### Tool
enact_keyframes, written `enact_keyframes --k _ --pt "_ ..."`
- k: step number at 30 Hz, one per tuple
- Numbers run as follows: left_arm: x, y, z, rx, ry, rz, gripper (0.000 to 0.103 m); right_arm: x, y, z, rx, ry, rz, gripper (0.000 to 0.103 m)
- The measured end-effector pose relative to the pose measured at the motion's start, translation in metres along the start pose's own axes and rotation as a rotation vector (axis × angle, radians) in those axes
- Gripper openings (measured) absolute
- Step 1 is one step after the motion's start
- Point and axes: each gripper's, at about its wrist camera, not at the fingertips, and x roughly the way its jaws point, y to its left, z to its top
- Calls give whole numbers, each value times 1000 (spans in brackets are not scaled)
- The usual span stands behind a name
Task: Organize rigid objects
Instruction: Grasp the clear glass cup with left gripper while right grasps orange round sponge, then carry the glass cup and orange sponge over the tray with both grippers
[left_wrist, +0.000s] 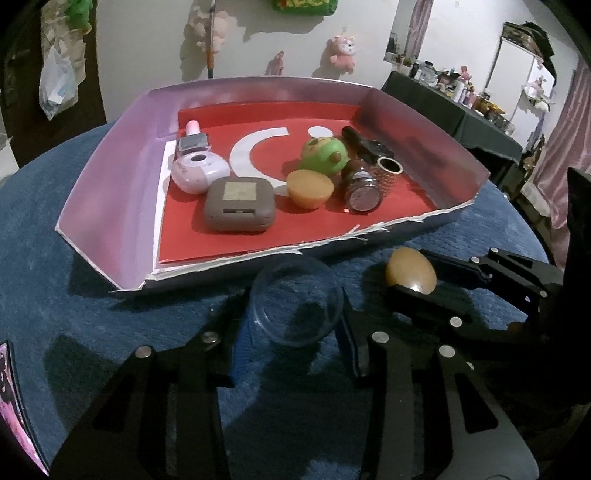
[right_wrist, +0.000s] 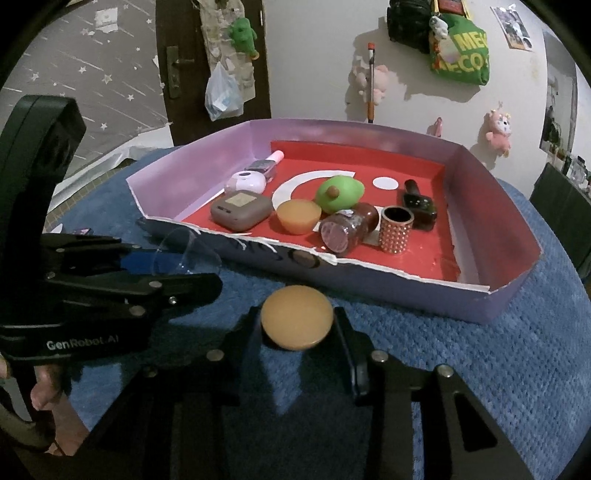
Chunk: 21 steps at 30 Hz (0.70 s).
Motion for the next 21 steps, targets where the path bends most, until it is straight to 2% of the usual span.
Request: enact_keyframes --k 21 --pt "-43 -9 -8 12 -63 -3 37 -47 10 4 38 -51 83 40"
